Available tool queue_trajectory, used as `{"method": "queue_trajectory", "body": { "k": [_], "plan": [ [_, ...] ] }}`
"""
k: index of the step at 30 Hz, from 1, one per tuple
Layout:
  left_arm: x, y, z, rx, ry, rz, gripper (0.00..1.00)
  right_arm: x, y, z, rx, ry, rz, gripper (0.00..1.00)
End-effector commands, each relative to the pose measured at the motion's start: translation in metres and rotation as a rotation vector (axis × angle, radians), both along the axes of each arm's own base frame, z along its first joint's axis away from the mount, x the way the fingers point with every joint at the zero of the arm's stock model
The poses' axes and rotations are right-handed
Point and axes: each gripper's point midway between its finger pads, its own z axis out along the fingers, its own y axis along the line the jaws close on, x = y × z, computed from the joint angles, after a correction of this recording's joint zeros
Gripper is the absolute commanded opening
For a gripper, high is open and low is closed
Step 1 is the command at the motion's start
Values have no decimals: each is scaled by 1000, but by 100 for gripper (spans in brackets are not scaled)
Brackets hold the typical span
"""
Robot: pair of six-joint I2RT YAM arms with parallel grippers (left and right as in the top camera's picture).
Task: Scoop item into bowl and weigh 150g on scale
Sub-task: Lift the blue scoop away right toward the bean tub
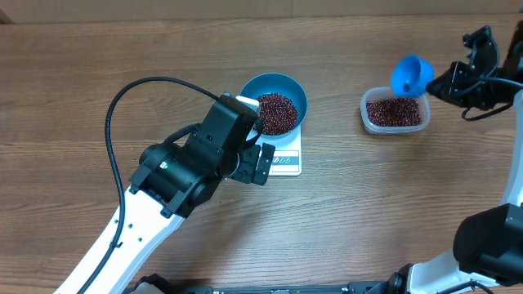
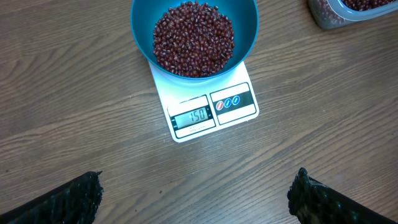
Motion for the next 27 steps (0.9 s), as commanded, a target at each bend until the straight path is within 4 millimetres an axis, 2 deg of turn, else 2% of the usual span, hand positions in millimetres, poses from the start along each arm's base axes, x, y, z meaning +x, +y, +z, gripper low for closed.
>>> {"method": "queue_trajectory", "body": {
  "k": [1,6,11,15,19,27],
  "plan": [
    [3,1,3,4,-14,2,100,-7,-26,5,-160,36,-119,4],
    [3,1,3,4,-14,2,100,-6,-18,0,-331,78,-85,4],
    [3,1,3,4,-14,2,100,-3,6,1,-546,91,-11,4],
    [3,1,3,4,-14,2,100,-4,16,6,-690,96,23,4],
    [3,1,3,4,-14,2,99,-5,22,8,-746,93,44,4],
    [3,1,3,4,-14,2,99,-6,30,6,-714,95,64,4]
  ]
}}
